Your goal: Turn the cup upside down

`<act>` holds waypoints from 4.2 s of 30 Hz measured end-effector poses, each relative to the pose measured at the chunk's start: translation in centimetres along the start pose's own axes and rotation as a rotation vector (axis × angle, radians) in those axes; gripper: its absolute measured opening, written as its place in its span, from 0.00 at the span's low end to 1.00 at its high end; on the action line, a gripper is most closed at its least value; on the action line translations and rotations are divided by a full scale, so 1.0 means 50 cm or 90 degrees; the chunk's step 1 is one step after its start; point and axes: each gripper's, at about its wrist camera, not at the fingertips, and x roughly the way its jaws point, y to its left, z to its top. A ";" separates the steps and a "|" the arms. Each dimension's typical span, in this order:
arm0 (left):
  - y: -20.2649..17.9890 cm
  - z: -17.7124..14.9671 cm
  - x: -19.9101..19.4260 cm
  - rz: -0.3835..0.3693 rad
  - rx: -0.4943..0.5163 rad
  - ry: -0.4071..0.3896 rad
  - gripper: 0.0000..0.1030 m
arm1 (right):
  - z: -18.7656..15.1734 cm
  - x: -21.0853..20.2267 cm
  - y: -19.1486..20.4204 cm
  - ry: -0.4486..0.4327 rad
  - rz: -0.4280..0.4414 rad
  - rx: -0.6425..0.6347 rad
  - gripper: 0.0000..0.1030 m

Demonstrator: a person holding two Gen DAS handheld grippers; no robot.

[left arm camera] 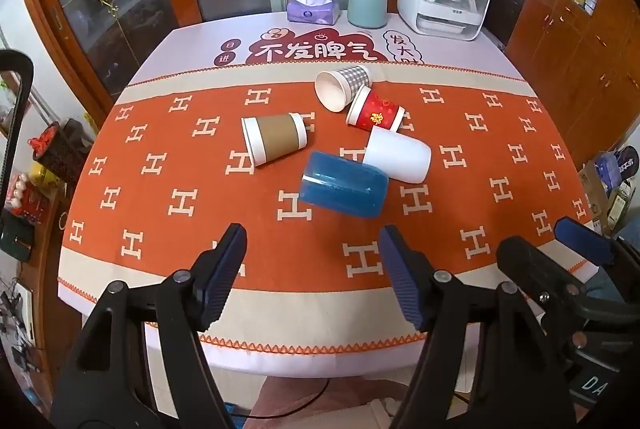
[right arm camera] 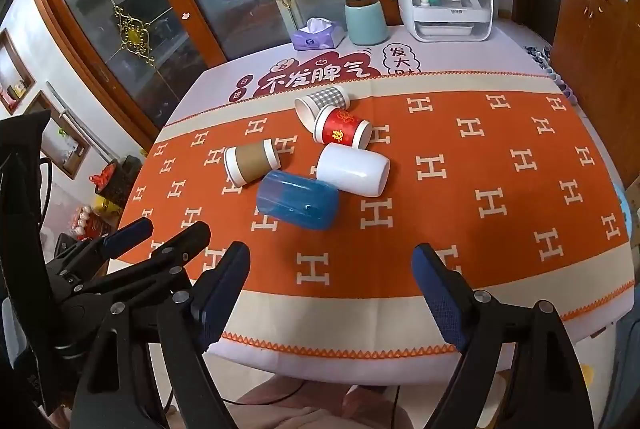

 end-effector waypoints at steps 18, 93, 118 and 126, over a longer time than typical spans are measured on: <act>0.005 0.000 0.002 0.003 0.001 0.010 0.61 | -0.006 0.014 0.000 0.009 0.007 0.005 0.82; -0.094 0.120 0.303 -0.072 0.645 0.122 0.61 | -0.030 0.378 -0.119 0.161 -0.014 0.380 0.82; -0.219 0.014 0.472 -0.121 0.921 0.135 0.70 | -0.169 0.404 -0.160 0.136 -0.065 0.528 0.82; -0.206 0.019 0.456 -0.123 0.863 0.135 0.65 | -0.164 0.381 -0.156 0.132 -0.059 0.514 0.82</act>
